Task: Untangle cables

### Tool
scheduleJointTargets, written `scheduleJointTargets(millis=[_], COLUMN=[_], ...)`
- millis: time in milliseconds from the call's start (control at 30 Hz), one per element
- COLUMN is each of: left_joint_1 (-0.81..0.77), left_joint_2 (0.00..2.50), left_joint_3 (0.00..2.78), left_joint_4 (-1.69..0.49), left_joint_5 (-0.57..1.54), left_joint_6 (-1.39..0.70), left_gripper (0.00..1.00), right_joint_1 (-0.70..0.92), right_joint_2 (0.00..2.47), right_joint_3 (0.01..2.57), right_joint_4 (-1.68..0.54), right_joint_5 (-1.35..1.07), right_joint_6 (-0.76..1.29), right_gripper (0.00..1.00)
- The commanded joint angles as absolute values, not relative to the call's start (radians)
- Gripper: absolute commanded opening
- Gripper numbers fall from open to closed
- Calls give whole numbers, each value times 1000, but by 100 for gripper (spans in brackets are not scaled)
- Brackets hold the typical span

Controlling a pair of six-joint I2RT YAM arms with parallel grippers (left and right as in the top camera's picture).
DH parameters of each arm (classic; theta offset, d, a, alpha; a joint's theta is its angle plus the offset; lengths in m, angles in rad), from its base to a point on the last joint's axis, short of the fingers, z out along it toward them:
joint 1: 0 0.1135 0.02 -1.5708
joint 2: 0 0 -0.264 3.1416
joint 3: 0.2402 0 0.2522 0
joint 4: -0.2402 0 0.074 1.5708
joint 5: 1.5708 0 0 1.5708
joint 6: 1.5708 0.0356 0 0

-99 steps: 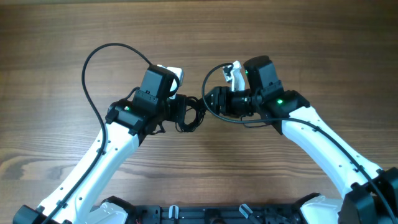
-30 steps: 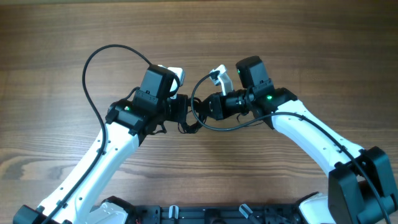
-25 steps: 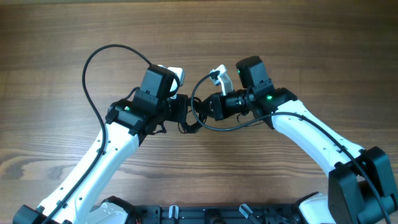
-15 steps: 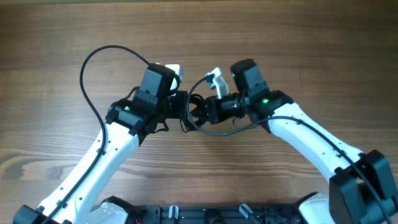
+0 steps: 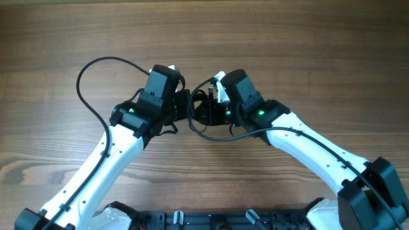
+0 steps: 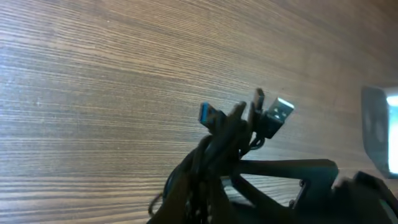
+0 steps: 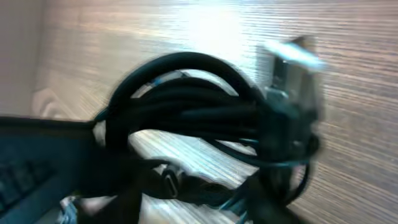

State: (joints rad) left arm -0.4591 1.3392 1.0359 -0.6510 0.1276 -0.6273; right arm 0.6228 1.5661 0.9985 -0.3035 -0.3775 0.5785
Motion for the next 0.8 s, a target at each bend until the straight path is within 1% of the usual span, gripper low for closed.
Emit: scheduleJointTargets(millis=[0,100,133,167,200,233,300,333,400,533,767], left_joint_1=[-463,-463,-462,-462,-462,-462,-462,-462,-462,-463,-463], left_joint_2=[1332,1332,1332,1332,1332,1332,1332,1332,1332,1332,1332], left_joint_3=[1053,1053,1053,1053,1053,1053,1053,1053,1053,1053,1053], left_joint_4=[-644,-644,-643,-643,-643,-643,-643,-643,-645,-647,-647], left_joint_5=[114,46,12,-21,-38,-58,-62,-62,-61,-38,45], left_joint_6=[-722,-826,-898,-991,-1050,-1166,-1304,-1351,-1433,-1553,-1561], left_gripper=[4,4,4,4,4,4,4,4,4,4,4], right_joint_1=[561,496,468,445,443,453,483,501,520,541,542], right_joint_2=[1496,1412,1378,1349,1339,1338,1352,1361,1380,1425,1559], right_joint_3=[1013,1013,1013,1013,1013,1010,979,952,915,881,881], right_joint_4=[-329,-402,-439,-485,-522,-561,-567,-559,-516,-398,-292], right_joint_5=[-441,-438,-426,-403,-384,-373,-358,-290,-229,-233,-232], right_joint_6=[587,579,580,596,606,605,607,646,688,685,692], right_gripper=[75,84,89,91,91,92,91,93,98,98,98])
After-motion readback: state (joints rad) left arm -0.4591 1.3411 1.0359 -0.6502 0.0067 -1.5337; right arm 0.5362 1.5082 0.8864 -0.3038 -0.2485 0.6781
